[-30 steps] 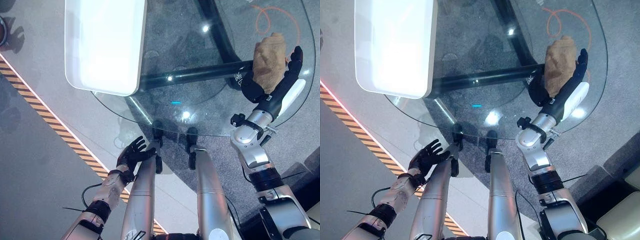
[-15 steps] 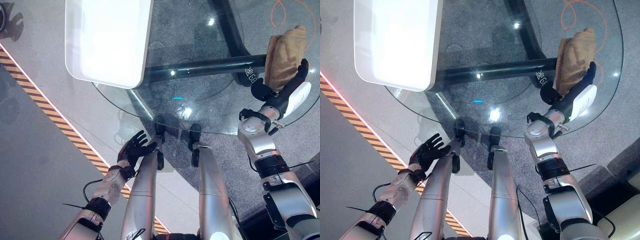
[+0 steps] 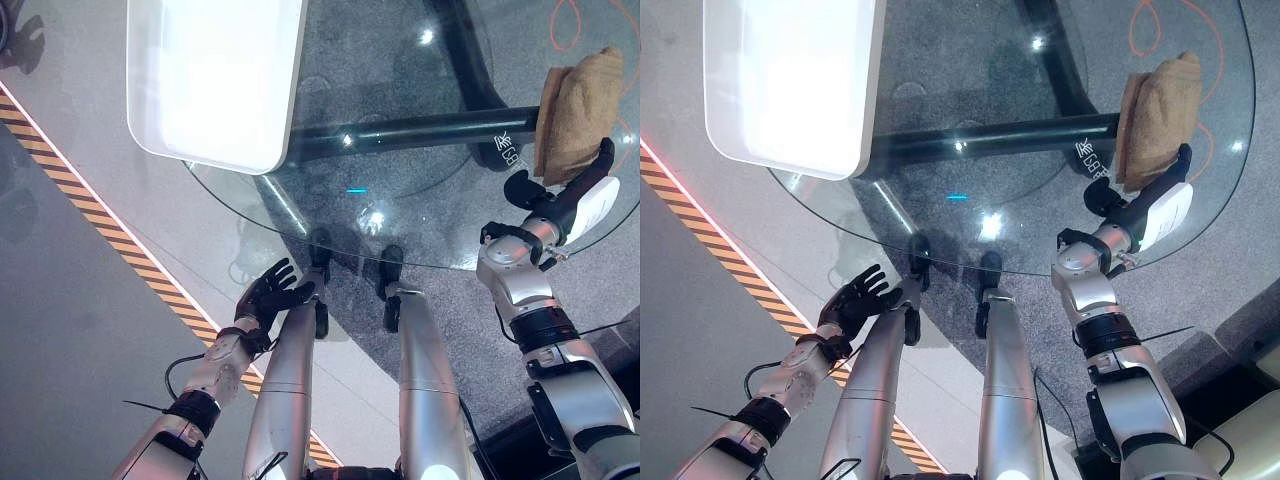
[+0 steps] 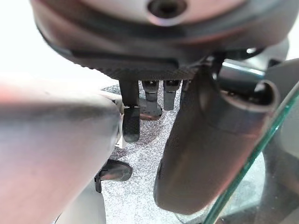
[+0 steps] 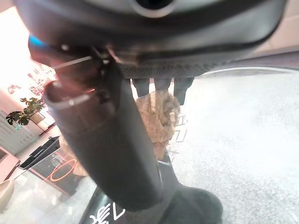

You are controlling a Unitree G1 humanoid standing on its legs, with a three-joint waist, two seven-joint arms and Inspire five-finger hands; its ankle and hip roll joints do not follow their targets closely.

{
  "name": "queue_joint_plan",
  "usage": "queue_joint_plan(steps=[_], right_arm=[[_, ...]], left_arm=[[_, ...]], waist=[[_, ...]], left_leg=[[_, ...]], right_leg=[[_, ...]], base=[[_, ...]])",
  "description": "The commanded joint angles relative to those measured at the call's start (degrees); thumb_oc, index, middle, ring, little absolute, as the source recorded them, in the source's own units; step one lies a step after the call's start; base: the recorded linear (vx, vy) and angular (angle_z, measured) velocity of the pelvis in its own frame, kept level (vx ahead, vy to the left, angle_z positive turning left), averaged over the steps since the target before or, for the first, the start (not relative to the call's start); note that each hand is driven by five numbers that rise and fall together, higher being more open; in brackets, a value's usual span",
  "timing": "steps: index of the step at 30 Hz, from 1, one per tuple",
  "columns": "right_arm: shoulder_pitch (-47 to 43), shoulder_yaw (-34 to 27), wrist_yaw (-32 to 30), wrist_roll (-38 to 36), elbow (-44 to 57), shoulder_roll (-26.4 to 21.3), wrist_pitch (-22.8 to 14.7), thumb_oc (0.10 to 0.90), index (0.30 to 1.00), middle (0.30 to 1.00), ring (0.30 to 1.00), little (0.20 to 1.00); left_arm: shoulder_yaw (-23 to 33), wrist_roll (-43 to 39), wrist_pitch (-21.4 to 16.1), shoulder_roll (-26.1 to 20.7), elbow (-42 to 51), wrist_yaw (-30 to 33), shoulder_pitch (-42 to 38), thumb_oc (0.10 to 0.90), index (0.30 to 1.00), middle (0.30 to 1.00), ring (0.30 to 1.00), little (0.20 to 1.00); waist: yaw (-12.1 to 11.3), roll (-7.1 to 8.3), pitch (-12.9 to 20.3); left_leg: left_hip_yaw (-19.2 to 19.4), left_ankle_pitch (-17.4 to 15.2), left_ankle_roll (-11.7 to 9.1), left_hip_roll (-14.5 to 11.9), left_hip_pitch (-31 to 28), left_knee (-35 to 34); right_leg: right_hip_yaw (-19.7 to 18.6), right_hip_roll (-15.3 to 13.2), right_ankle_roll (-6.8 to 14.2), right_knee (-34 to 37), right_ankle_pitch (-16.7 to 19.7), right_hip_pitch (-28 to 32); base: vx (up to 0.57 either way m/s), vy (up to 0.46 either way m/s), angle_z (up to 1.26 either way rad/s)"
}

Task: Wipe the table with a cloth and put it in the basket.

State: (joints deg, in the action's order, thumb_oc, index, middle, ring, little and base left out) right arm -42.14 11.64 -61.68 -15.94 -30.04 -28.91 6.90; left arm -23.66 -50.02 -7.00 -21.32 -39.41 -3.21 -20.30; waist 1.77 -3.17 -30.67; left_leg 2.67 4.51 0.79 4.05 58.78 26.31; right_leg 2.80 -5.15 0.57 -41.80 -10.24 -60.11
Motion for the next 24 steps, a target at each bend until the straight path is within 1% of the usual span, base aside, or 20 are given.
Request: queue_joint_plan(steps=[1,2,3,4,6,8,9,10,11,12,13,14,15,16,19,20,21,22,23,24], right_arm=[[-0.2,-0.4,-3.7,-0.3,3.5,-4.9,-1.8,0.800,0.900,0.900,0.900,0.900],[0.7,-0.2,-3.6,-0.2,3.4,-4.7,-1.9,0.800,0.900,0.900,0.900,0.900],[0.6,-0.1,-2.9,0.2,3.7,-4.8,-2.0,0.660,0.780,0.780,0.780,0.760],[-0.3,-0.2,-2.8,0.3,3.8,-4.9,-2.0,0.630,0.754,0.754,0.754,0.730],[-0.6,-0.1,-2.9,0.5,4.2,-4.9,-2.1,0.800,0.900,0.900,0.900,0.900],[-0.7,-0.2,-3.3,0.8,5.0,-5.1,-2.4,0.800,0.900,0.900,0.900,0.900],[0.1,-0.3,-3.6,0.9,5.5,-5.0,-2.5,0.800,0.900,0.900,0.900,0.900],[0.1,-0.5,-3.4,0.9,5.9,-5.3,-2.8,0.800,0.900,0.900,0.900,0.900],[-0.7,-0.8,-3.4,0.9,6.2,-5.5,-3.1,0.800,0.900,0.900,0.900,0.900],[-0.9,-0.9,-3.5,0.9,6.5,-5.6,-3.1,0.800,0.900,0.900,0.900,0.900],[-0.1,-0.8,-3.5,0.9,6.6,-5.4,-3.2,0.800,0.900,0.900,0.900,0.900],[-1.2,-1.2,-3.6,0.9,7.2,-5.8,-3.1,0.800,0.900,0.900,0.900,0.900],[-0.6,-1.2,-3.6,0.8,7.4,-5.8,-3.0,0.800,0.900,0.900,0.900,0.900],[-1.6,-1.4,-3.6,0.8,7.6,-6.0,-2.9,0.800,0.900,0.900,0.900,0.900],[-1.0,-1.4,-3.2,0.2,7.4,-6.0,-3.2,0.800,0.900,0.900,0.900,0.900],[-2.0,-1.7,-3.1,-0.1,7.4,-6.3,-3.1,0.800,0.900,0.900,0.900,0.900],[-2.2,-1.7,-2.9,-0.5,7.4,-6.2,-2.7,0.720,0.832,0.832,0.832,0.820],[-2.2,-1.7,-2.8,-0.8,7.3,-6.2,-2.5,0.536,0.674,0.674,0.674,0.636],[-2.2,-1.7,-2.7,-1.0,7.2,-6.1,-2.4,0.391,0.549,0.549,0.549,0.491],[-2.1,-1.6,-2.5,-1.2,7.1,-6.1,-2.2,0.100,0.300,0.300,0.300,0.200]], left_arm=[[-8.1,0.8,4.2,7.2,-0.4,-2.6,6.5,0.800,0.900,0.900,0.900,0.900],[-8.5,0.8,4.3,7.3,-0.4,-2.5,7.4,0.800,0.900,0.900,0.900,0.900],[-8.6,0.7,4.5,7.2,0.0,-2.0,7.4,0.800,0.900,0.900,0.900,0.900],[-8.3,0.7,4.6,7.1,0.2,-1.9,6.4,0.800,0.900,0.900,0.900,0.900],[-8.3,0.7,4.5,7.1,0.0,-2.0,6.5,0.800,0.900,0.900,0.900,0.900],[-8.1,0.9,4.3,7.2,-0.2,-2.3,6.9,0.800,0.900,0.900,0.900,0.900],[-8.5,0.9,4.3,7.2,-0.2,-2.4,8.0,0.800,0.900,0.900,0.900,0.900],[-8.5,0.9,4.4,7.1,-0.1,-2.4,8.1,0.800,0.900,0.900,0.900,0.900],[-8.1,0.9,4.5,7.0,0.1,-2.3,7.2,0.800,0.900,0.900,0.900,0.900],[-8.2,1.0,4.5,7.1,0.1,-2.2,7.2,0.800,0.900,0.900,0.900,0.900],[-8.5,1.1,4.6,7.2,0.1,-2.2,8.1,0.800,0.900,0.900,0.900,0.900],[-8.1,1.1,4.6,7.0,0.3,-2.2,7.3,0.800,0.900,0.900,0.900,0.900],[-8.6,1.0,4.5,7.0,0.3,-2.2,8.3,0.800,0.900,0.900,0.900,0.900],[-8.3,0.9,4.5,7.0,0.4,-2.1,7.4,0.800,0.900,0.900,0.900,0.900],[-8.5,0.9,4.6,7.0,0.1,-2.2,8.2,0.800,0.900,0.900,0.900,0.900],[-8.0,0.9,4.7,6.9,0.1,-2.2,7.1,0.800,0.900,0.900,0.900,0.900],[-8.0,0.9,4.8,7.0,0.1,-2.1,7.0,0.800,0.900,0.900,0.900,0.900],[-8.1,0.9,4.7,7.0,0.1,-2.1,7.0,0.800,0.900,0.900,0.900,0.900],[-8.1,0.8,4.7,7.1,0.1,-2.0,7.0,0.800,0.900,0.900,0.900,0.900],[-8.0,0.9,4.6,7.1,0.1,-2.0,7.0,0.800,0.900,0.900,0.900,0.900]], waist=[[-0.2,-2.34,0.9],[-0.3,-2.44,0.9],[-0.3,-2.49,0.9],[-0.2,-2.40,0.9],[-0.2,-2.39,0.9],[-0.2,-2.37,0.9],[-0.3,-2.47,0.9],[-0.3,-2.45,0.9],[-0.2,-2.33,0.9],[-0.2,-2.30,0.9],[-0.3,-2.37,0.9],[-0.3,-2.24,0.9],[-0.4,-2.31,0.9],[-0.3,-2.21,0.9],[-0.4,-2.14,0.9],[-0.3,-2.02,0.9],[-0.3,-2.00,0.9],[-0.3,-2.00,0.9],[-0.3,-2.01,0.9],[-0.3,-2.02,0.9]], left_leg=[[1.5,-10.6,2.7,2.3,0.9,9.1],[1.1,-12.3,2.5,2.3,-0.8,9.5],[1.1,-12.4,2.5,2.3,-0.6,9.6],[1.5,-10.6,2.7,2.3,1.2,9.2],[1.5,-10.6,2.7,2.3,1.1,9.0],[1.5,-10.6,2.7,2.3,0.9,8.9],[1.1,-12.4,2.5,2.2,-1.0,9.3],[1.1,-12.4,2.5,2.2,-1.0,9.4],[1.5,-10.7,2.7,2.2,0.8,9.0],[1.5,-10.7,2.7,2.2,0.9,9.0],[1.1,-12.5,2.5,2.2,-1.0,9.4],[1.5,-10.8,2.7,2.2,0.8,9.0],[1.1,-12.6,2.5,2.1,-1.0,9.4],[1.5,-10.9,2.8,2.2,0.8,9.0],[1.1,-12.7,2.6,2.1,-1.0,9.5],[1.5,-11.0,2.8,2.1,0.8,9.1],[1.4,-11.0,2.7,2.1,0.8,9.1],[1.5,-10.9,2.7,2.1,0.9,9.1],[1.5,-10.9,2.7,2.1,0.9,9.1],[1.4,-10.9,2.8,2.1,0.9,9.0]], right_leg=[[0.4,4.8,0.0,10.6,10.8,0.0],[0.2,5.0,0.3,9.9,9.2,1.5],[0.3,4.9,0.3,9.8,9.2,1.3],[0.4,4.7,0.0,10.5,10.9,-0.3],[0.5,4.7,-0.1,10.6,10.8,-0.2],[0.5,4.8,-0.1,10.7,10.7,-0.1],[0.4,5.0,0.2,10.0,8.9,1.6],[0.4,5.0,0.3,10.0,8.9,1.7],[0.5,4.8,0.0,10.7,10.6,0.1],[0.6,4.8,0.0,10.6,10.6,0.0],[0.4,5.0,0.3,9.8,9.0,1.6],[0.6,4.8,0.0,10.5,10.6,-0.1],[0.4,5.0,0.3,9.8,8.8,1.6],[0.6,4.8,0.0,10.4,10.5,0.0],[0.5,5.1,0.3,9.6,8.7,1.6],[0.7,4.8,0.0,10.4,10.4,0.0],[0.7,4.8,0.0,10.4,10.4,0.0],[0.7,4.8,0.0,10.4,10.4,-0.1],[0.7,4.9,0.0,10.4,10.4,-0.1],[0.7,4.9,-0.1,10.5,10.4,-0.1]], base=[[0.06,-0.005,-0.01],[0.06,-0.005,0.00],[0.00,0.000,0.00],[-0.05,-0.009,0.00],[-0.03,-0.003,0.00],[0.03,0.003,-0.01],[0.06,0.006,-0.01],[0.00,0.000,0.00],[-0.04,-0.005,0.01],[0.00,0.000,0.00],[0.00,0.000,0.00],[0.06,0.002,0.01],[-0.04,-0.006,0.00],[0.00,0.000,0.00],[0.02,0.001,0.00],[-0.05,-0.005,-0.01],[-0.05,-0.004,-0.02],[0.01,0.002,-0.03],[0.00,0.000,0.00],[0.00,0.000,0.00]])
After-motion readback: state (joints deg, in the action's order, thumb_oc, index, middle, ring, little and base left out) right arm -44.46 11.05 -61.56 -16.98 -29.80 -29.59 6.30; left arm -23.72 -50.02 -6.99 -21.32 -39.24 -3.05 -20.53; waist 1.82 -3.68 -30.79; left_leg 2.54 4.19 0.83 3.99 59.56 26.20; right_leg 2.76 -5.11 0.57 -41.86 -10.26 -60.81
